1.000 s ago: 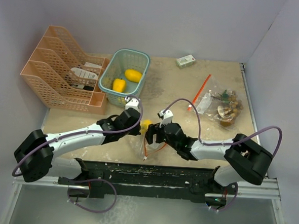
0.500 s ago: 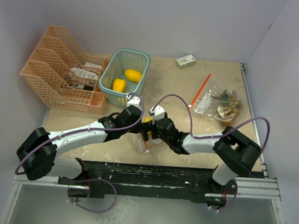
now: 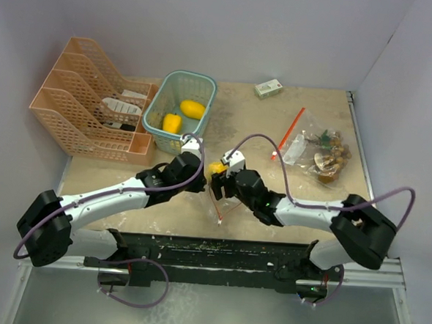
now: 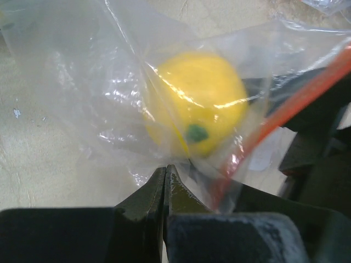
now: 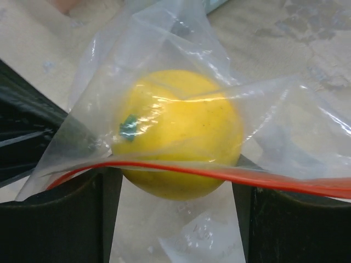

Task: Open the zip-top bag and remove the fake food
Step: Pick up the fake fruit from the zipper food storage bag, then place the fake fruit in the bin.

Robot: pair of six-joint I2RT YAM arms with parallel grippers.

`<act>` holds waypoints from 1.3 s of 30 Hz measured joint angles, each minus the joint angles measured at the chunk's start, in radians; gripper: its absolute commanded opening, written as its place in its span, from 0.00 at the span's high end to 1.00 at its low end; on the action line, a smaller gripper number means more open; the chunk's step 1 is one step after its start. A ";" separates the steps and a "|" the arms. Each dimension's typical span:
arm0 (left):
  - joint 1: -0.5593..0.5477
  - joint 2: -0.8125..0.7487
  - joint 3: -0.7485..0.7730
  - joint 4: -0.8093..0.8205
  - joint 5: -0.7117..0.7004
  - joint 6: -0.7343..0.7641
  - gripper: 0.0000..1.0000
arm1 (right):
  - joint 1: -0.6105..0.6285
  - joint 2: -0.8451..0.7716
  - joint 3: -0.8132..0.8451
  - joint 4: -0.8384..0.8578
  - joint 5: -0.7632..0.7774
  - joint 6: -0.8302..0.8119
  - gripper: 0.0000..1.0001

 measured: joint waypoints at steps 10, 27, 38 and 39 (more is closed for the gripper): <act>0.003 -0.001 0.000 -0.022 -0.012 0.000 1.00 | -0.001 -0.342 -0.083 -0.149 0.022 0.040 0.66; 0.055 0.078 0.022 -0.027 0.048 -0.009 1.00 | -0.063 -0.453 0.214 -0.361 0.014 -0.029 0.61; 0.056 -0.042 -0.029 -0.034 0.048 -0.009 0.97 | -0.178 0.182 0.883 -0.389 -0.167 -0.093 0.54; 0.056 -0.051 -0.031 -0.038 0.047 -0.010 0.97 | -0.178 0.229 0.930 -0.396 -0.179 -0.097 0.52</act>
